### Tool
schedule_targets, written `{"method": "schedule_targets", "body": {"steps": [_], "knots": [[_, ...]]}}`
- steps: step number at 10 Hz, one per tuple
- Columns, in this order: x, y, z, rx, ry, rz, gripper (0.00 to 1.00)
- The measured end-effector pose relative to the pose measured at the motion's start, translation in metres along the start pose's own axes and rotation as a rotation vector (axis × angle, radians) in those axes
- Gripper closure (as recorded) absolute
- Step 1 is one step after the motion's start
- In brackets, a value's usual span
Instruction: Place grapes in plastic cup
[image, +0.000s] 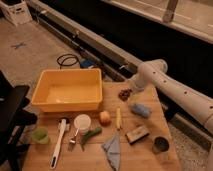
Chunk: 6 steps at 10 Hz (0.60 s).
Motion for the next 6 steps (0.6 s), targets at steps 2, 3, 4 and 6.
{"method": "schedule_targets", "body": {"steps": [2, 3, 4, 6], "knots": [[-0.002, 0.0, 0.001, -0.003, 0.0, -0.004, 0.2], [-0.001, -0.002, 0.001, -0.005, -0.005, 0.002, 0.2], [0.004, -0.003, 0.005, -0.009, -0.022, 0.017, 0.2], [0.029, -0.007, 0.02, -0.025, -0.076, 0.073, 0.2]]}}
